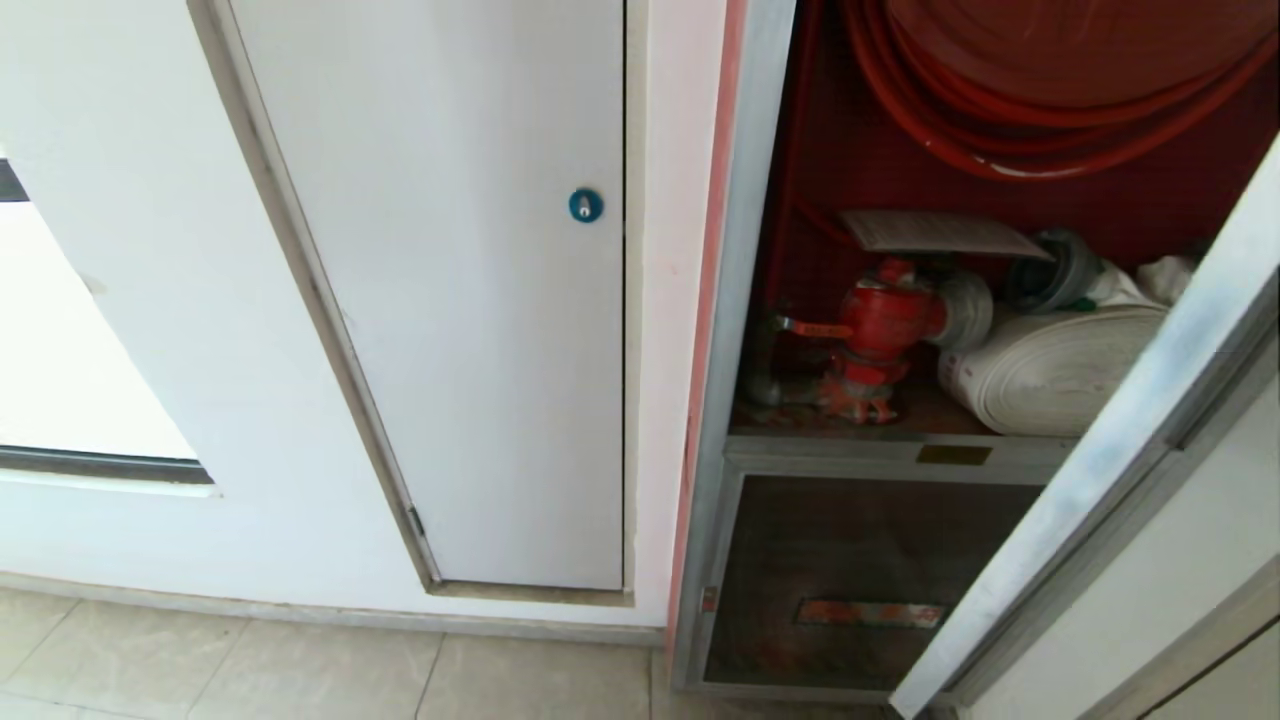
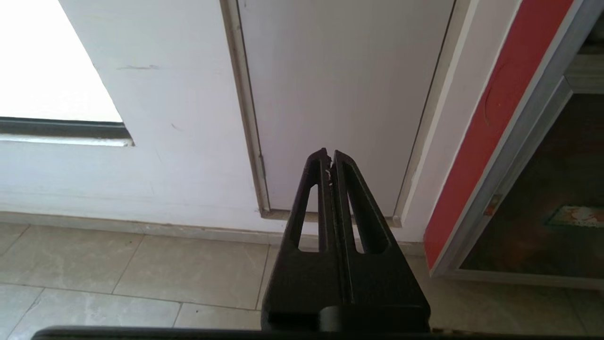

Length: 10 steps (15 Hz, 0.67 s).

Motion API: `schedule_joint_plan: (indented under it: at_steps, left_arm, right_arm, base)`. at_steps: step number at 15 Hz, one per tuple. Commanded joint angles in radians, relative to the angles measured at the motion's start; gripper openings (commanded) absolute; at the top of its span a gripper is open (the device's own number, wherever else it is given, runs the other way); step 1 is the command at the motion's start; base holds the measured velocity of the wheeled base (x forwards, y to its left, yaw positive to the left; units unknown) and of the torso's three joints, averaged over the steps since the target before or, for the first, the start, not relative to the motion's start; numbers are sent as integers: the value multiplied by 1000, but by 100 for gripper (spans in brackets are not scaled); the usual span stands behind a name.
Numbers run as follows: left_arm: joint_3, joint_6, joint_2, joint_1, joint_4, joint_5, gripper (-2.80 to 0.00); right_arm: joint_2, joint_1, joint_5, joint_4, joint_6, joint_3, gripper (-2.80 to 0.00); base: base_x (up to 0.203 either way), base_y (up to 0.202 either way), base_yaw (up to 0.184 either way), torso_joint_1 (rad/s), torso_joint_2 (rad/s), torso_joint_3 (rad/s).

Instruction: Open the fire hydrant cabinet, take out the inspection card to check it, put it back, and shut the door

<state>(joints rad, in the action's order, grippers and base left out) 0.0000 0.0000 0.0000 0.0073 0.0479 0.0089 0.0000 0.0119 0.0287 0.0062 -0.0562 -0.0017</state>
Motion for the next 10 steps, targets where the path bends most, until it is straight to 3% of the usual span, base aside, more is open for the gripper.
schedule_joint_plan:
  at_steps: [1,10]
  left_arm:
    - [17,0,2,0,1,0,-280]
    - [17,0,2,0,1,0,-280]
  right_arm:
    - [2,0,0,0,-1,0,-280]
    - [1,0,0,0,-1,0,-280]
  base:
    - [-195,0,2,-2,2,2]
    - [-195,0,0,2,2,2]
